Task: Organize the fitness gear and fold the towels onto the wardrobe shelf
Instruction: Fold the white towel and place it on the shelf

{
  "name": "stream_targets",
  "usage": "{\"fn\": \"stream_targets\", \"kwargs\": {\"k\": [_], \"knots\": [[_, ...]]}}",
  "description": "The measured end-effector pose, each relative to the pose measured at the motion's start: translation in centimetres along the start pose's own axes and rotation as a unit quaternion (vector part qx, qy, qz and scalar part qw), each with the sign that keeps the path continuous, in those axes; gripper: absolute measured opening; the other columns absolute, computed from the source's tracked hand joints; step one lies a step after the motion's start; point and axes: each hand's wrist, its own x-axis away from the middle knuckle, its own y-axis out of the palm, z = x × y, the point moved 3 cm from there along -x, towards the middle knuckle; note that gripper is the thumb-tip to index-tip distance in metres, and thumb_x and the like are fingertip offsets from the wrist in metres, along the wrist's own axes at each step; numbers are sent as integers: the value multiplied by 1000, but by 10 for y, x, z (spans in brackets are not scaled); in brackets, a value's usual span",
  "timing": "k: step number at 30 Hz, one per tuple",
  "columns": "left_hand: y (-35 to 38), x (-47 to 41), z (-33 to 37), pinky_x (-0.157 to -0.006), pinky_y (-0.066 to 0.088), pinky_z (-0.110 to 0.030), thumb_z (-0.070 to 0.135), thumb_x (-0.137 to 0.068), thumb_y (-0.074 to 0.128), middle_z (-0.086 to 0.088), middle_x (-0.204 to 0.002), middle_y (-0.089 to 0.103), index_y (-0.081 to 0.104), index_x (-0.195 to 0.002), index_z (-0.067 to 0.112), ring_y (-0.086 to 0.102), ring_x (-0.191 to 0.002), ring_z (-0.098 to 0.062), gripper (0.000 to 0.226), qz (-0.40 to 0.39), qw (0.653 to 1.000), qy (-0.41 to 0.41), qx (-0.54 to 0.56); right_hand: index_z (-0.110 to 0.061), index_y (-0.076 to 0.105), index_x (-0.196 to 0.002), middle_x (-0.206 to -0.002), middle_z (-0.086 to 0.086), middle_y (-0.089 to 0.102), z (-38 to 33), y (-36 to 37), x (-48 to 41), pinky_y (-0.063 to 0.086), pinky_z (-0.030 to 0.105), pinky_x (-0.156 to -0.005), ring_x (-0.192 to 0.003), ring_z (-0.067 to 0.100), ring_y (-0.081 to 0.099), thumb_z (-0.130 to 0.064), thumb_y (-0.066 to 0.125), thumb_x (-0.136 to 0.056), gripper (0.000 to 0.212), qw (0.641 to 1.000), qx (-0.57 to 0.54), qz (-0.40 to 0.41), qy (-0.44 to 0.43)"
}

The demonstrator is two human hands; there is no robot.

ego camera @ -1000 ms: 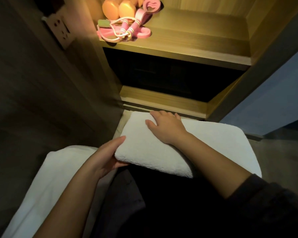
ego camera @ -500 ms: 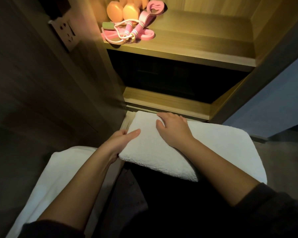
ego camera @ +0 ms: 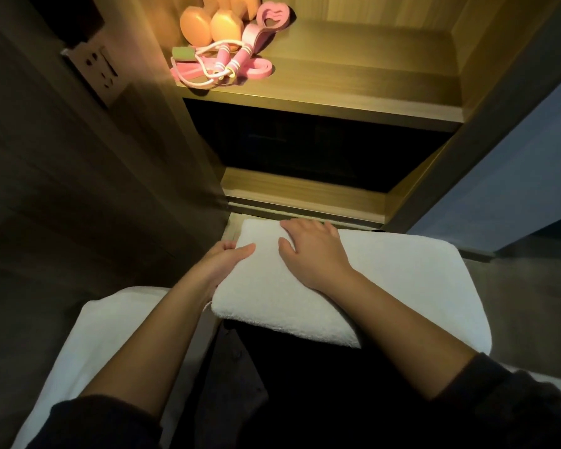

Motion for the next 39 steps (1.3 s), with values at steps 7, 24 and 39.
{"fn": "stream_targets", "kwargs": {"k": [7,24,39], "knots": [[41,26,44,-118,22,-51,52,-99,36,2,-161,23,19,-155,30,22,-147,-24,62,112,873,297,-370,-34,7,-157,-165,-6,3,14,-3,4,-5,53,-119,-152,22,-1,-54,12,-102,58,992,33,-117,37],[127,33,39,-119,-6,-58,67,-95,8,-2,-165,0,9,-156,30,-8,-151,-23,72,40,717,343,-605,-23,17,-155,-142,2,47,170,-53,138,40,36,-95,-118,21,51,-62,39,-95,74,872,-314,-56,371],[139,37,37,-120,-4,-56,58,-98,13,0,-165,6,16,-155,30,-1,-152,-20,64,51,707,378,-595,-8,61,-123,-109,13,73,194,-50,148,52,42,-83,-102,29,68,-37,68,-73,59,670,-621,-50,403]]}}
